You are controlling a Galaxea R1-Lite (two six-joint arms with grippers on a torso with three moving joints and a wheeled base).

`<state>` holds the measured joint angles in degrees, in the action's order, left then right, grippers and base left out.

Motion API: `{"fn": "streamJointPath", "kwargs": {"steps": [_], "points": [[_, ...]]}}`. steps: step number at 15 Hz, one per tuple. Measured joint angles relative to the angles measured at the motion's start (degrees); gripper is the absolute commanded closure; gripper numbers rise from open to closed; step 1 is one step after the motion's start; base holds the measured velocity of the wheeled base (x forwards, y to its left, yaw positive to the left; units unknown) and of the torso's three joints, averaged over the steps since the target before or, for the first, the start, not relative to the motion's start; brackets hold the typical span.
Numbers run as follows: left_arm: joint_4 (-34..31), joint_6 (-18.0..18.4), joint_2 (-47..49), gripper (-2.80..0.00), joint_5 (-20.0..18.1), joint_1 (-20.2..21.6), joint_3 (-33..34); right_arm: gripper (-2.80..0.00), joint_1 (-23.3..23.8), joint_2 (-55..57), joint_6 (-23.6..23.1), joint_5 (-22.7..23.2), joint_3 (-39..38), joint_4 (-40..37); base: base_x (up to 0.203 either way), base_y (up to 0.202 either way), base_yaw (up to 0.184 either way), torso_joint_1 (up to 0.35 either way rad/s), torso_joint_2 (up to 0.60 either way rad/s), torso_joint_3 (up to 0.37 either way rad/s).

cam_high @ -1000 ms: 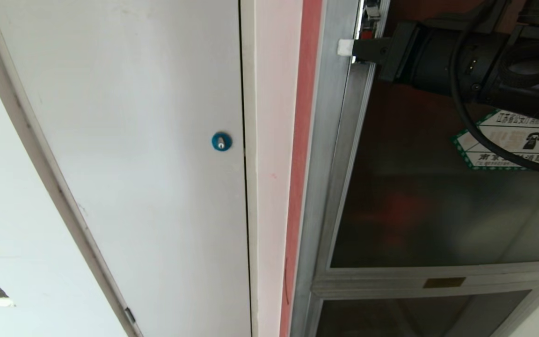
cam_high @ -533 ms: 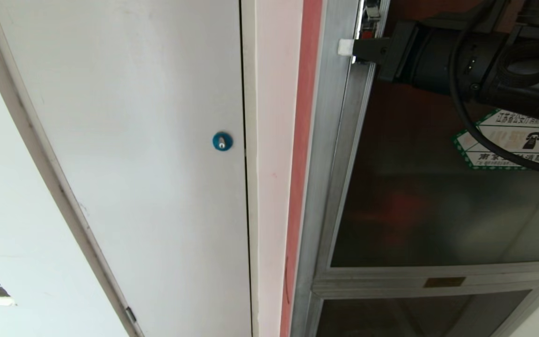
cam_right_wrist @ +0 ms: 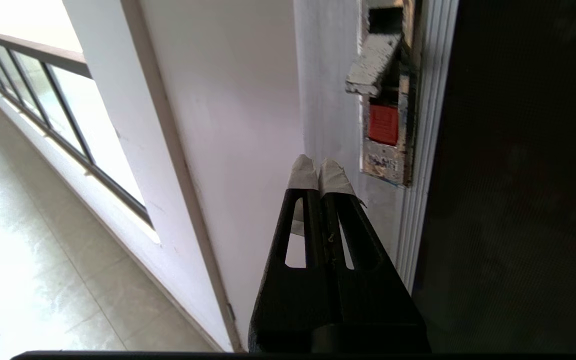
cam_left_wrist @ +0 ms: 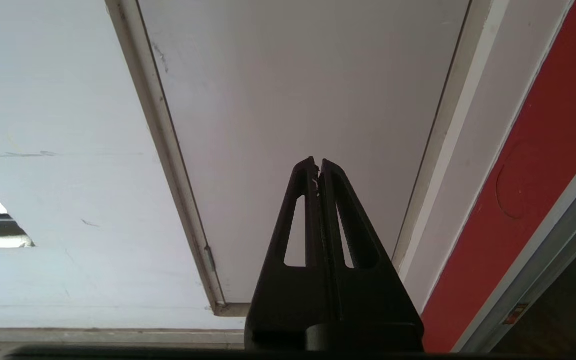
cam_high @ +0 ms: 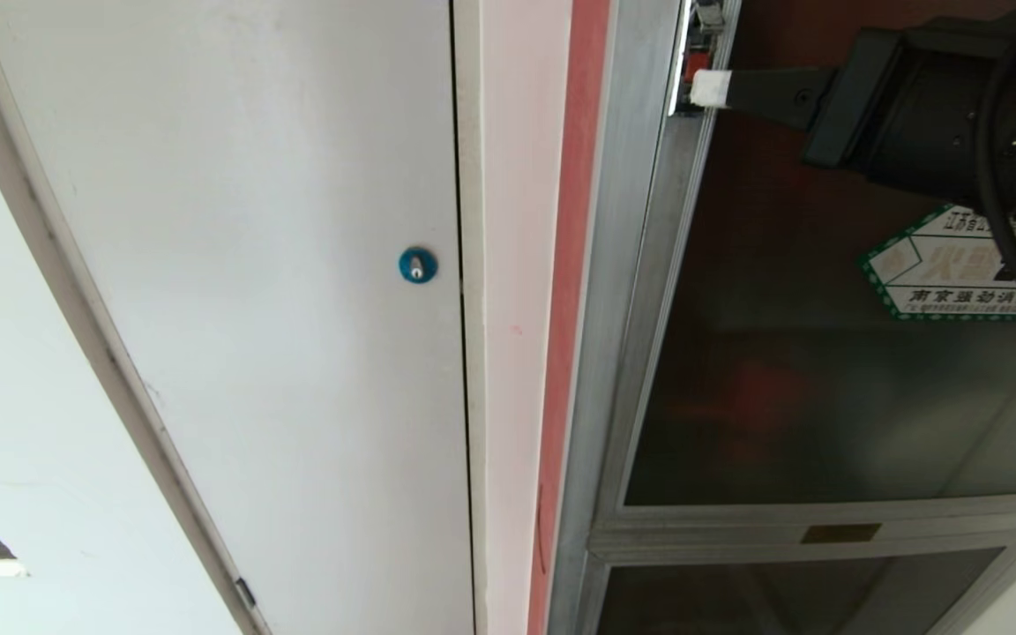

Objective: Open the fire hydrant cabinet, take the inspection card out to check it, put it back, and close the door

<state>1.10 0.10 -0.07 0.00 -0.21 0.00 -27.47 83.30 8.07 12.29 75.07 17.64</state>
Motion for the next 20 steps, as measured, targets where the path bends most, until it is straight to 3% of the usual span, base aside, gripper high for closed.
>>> {"fn": "streamJointPath", "kwargs": {"steps": [3,11,20], "points": [[0.0,0.0,0.0,0.0,0.0,0.0,0.0,0.0,-1.5,-2.4,-0.8,-0.4,0.8,-0.3,0.0,0.0,0.0,0.0,0.0,0.0],[0.0,0.0,0.0,0.0,0.0,0.0,0.0,0.0,-3.1,0.3,-3.2,-4.6,12.0,-6.6,0.0,0.0,0.0,0.0,0.0,0.0],[0.0,0.0,0.0,0.0,0.0,0.0,0.0,0.0,-1.6,3.7,-3.4,-6.2,13.8,-6.6,0.0,0.0,0.0,0.0,0.0,0.0]]}}
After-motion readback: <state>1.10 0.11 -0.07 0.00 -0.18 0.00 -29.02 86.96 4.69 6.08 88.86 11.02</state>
